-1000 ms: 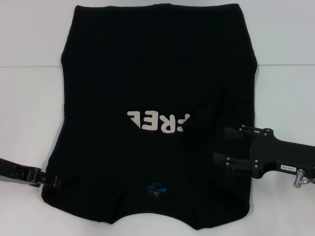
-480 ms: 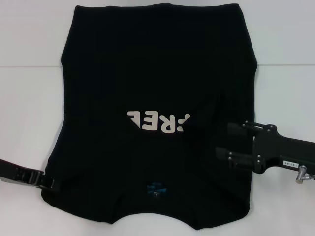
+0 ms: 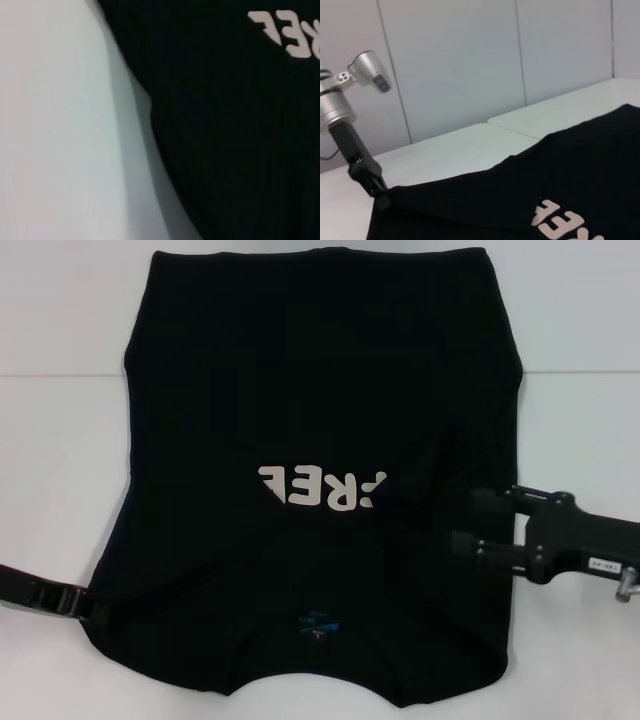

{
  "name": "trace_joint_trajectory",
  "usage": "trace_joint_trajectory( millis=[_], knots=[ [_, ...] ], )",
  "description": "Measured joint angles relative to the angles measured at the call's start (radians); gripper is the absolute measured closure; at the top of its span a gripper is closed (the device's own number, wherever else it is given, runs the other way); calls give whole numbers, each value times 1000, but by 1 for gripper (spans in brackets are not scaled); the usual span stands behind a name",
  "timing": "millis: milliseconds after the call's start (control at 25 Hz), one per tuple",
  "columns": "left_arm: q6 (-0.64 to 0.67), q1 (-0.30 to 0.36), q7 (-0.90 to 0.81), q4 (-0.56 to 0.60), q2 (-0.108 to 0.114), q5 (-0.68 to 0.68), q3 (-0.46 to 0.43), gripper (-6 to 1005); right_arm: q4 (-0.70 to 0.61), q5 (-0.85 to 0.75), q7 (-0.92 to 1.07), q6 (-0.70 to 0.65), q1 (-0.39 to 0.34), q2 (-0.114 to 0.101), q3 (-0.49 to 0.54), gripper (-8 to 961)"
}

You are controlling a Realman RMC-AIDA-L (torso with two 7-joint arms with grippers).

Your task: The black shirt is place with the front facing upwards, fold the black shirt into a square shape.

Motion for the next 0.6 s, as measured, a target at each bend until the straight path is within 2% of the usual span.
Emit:
trace_joint_trajectory(
  millis=[80, 200, 360, 440, 520, 600],
  knots=[
    [5, 0, 6, -2, 0, -8, -4, 958, -20, -3, 86, 0, 0, -12, 0, 159],
    [11, -5, 1, -14, 3, -9, -6, 958, -103, -57, 310, -4, 0, -38, -1, 159],
    [15, -5, 0, -18, 8, -13, -9, 958, -274, -253, 749, -24, 44, -96, -3, 159],
    [17, -5, 0, -18, 10, -13, -10, 958, -333, -402, 950, -70, 98, -120, 4, 160],
    [21, -4, 0, -19, 11, -13, -10, 958, -376, -559, 1105, -129, 159, -127, 25, 160],
    [27, -4, 0, -19, 11, -13, -11, 959, -408, -717, 1221, -194, 232, -118, 57, 160]
  ],
)
